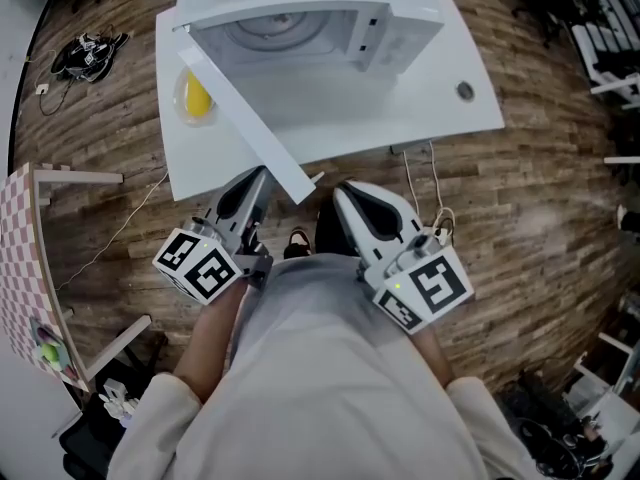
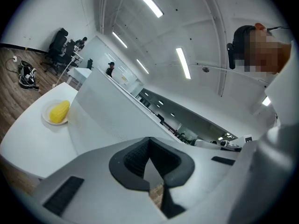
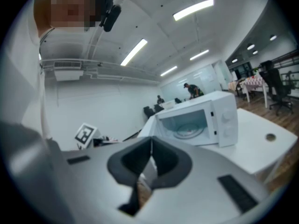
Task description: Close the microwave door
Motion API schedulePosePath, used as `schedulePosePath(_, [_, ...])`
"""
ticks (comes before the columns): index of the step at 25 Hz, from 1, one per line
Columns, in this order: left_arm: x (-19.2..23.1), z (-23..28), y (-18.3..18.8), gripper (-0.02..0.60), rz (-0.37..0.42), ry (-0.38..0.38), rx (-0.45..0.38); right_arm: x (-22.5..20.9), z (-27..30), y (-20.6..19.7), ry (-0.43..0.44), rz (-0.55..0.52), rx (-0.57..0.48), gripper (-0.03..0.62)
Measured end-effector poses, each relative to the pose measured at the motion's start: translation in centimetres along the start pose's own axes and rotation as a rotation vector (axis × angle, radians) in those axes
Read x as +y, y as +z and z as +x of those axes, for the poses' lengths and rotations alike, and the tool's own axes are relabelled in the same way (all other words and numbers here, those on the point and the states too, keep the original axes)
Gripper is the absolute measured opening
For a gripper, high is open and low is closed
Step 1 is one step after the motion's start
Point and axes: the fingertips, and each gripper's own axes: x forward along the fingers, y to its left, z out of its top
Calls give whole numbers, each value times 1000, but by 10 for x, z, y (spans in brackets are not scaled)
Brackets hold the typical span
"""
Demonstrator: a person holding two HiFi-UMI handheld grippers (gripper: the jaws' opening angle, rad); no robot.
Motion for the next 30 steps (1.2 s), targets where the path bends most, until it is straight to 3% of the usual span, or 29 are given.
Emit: schedulePosePath(30, [-5, 29, 4, 17, -12, -33, 16, -24, -3, 6, -38, 15, -9, 23])
